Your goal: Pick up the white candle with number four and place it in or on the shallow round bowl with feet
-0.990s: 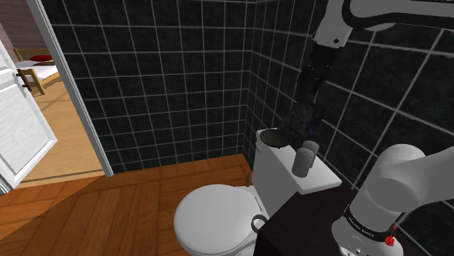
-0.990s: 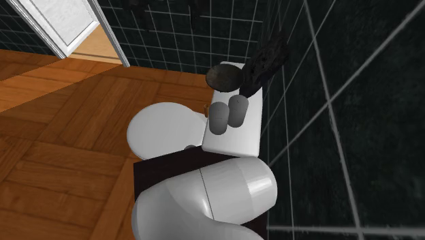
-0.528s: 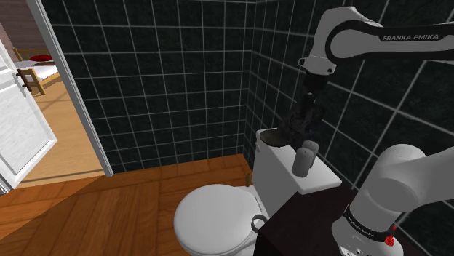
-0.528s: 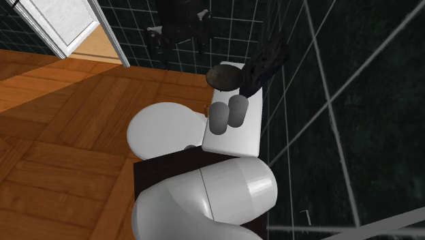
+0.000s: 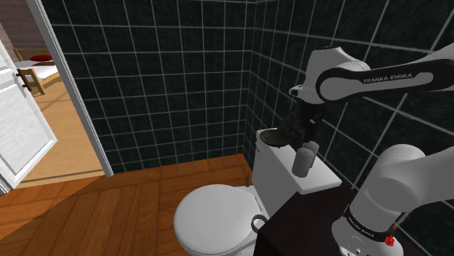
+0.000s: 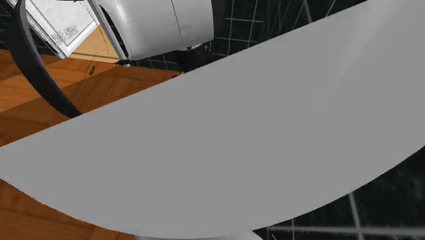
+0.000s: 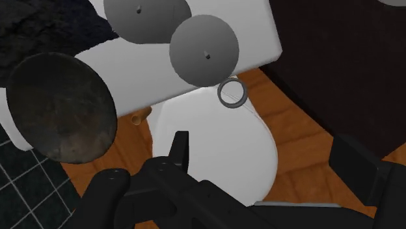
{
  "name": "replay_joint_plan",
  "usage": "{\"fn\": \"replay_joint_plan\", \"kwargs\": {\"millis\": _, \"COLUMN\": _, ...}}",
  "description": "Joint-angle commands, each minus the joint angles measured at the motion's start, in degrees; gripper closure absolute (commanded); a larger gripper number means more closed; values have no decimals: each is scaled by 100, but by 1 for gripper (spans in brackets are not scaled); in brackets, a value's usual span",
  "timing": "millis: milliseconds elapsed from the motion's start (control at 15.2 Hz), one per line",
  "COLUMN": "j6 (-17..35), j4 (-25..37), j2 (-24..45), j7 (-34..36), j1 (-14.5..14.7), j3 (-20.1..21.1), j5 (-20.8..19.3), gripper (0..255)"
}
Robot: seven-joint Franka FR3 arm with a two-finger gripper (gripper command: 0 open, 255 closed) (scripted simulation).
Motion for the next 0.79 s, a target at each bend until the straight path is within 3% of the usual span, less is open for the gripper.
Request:
{"fn": "replay_joint_plan", "kwargs": {"millis": 0, "j6": 372, "j4": -360, "j2": 122, "j7": -593, "j1": 206, "j3": -69, "j5": -250, "gripper": 0}}
{"fn": "replay_joint_plan", "kwargs": {"millis": 462, "j6": 2150, "j4": -1196, "j2": 1047, "j7": -2302, "j1": 35, "j3": -490, "j5": -1525, "gripper": 0}}
{"fn": "replay_joint_plan", "kwargs": {"millis": 726, "j6": 2683, "j4": -1314, "j2": 1449, "j7": -2344, "j1": -90, "j3": -572, "j5": -1804, "gripper": 0}}
